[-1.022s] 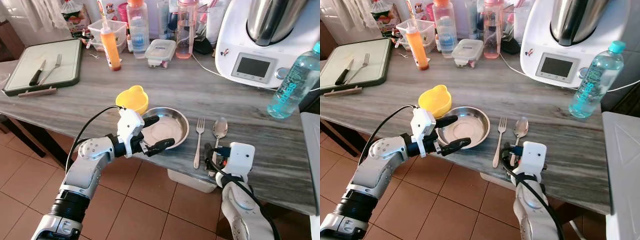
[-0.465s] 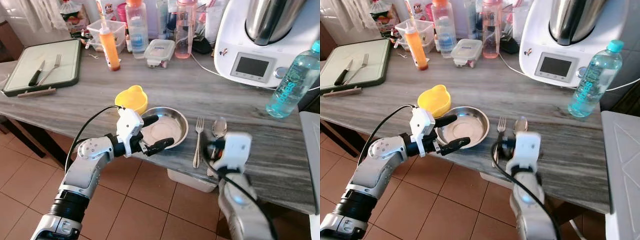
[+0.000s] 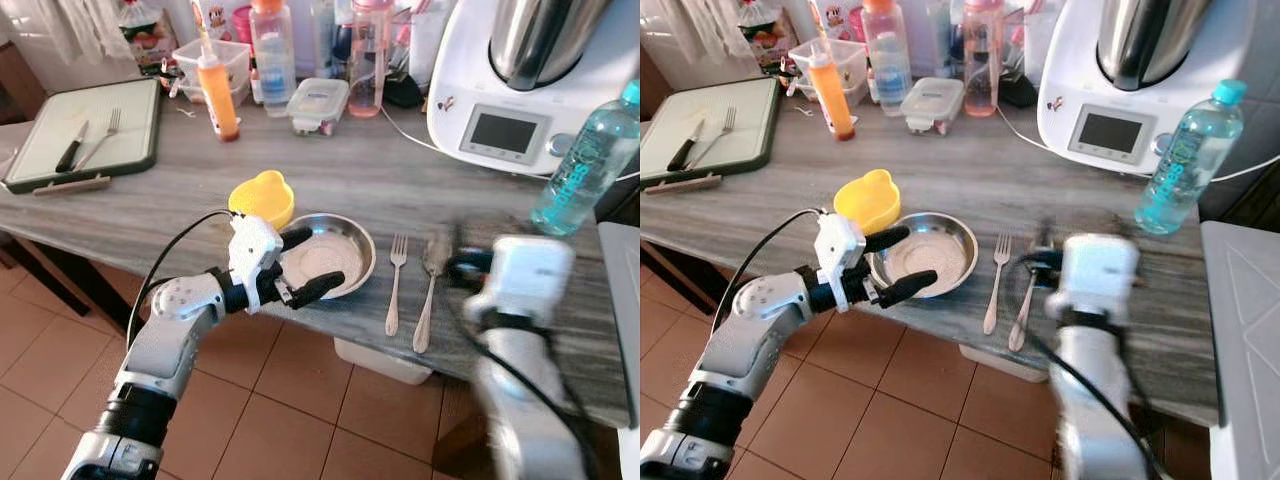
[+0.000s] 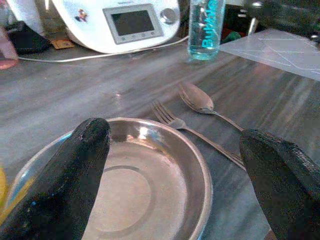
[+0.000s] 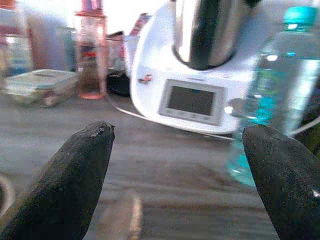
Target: Setting the table
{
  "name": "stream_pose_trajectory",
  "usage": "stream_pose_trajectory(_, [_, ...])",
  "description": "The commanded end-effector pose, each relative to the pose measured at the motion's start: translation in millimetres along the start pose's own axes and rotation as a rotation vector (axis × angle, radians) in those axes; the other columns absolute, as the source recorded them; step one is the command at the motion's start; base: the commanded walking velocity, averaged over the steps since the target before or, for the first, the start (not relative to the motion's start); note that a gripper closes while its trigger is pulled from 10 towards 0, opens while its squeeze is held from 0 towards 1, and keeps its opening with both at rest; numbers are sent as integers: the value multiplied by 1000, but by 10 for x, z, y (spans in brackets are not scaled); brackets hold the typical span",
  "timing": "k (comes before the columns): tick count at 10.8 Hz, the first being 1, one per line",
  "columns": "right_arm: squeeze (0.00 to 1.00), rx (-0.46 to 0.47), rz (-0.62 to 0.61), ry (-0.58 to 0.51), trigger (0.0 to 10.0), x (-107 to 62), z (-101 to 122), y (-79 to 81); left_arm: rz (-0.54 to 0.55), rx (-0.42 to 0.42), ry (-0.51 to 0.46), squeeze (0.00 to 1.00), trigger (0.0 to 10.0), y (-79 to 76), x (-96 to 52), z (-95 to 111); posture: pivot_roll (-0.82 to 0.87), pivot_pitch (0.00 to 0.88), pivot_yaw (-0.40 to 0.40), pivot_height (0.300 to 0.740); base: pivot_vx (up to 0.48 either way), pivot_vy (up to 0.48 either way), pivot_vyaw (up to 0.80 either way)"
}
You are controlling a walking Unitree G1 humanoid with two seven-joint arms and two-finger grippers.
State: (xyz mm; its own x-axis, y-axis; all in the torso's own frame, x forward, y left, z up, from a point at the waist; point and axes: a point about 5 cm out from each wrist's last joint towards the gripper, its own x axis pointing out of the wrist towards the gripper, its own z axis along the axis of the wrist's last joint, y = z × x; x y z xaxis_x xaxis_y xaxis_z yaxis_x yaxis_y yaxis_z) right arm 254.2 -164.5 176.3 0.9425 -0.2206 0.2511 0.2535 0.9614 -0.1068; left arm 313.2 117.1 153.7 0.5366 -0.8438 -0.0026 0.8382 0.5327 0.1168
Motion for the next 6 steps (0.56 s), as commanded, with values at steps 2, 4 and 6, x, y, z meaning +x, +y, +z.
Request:
stream_pose_trajectory(2, [1000, -59, -21, 52, 10000, -145, -48, -137, 42, -7, -22, 0, 10000, -54, -80, -27, 1, 91, 32, 740, 0, 0, 0])
stream_pose_trajectory(4, [0, -9, 33, 109, 10000, -293, -136, -177, 88, -25, -46, 0, 10000, -143, -78, -64, -4, 85, 19, 740, 0, 0, 0])
stream_pose_trajectory(6, [0, 2, 27, 111, 10000, -349, -132, -217, 127, -47, -33, 0, 10000, -209, -101, -134, -6, 78, 7, 740, 0, 0, 0])
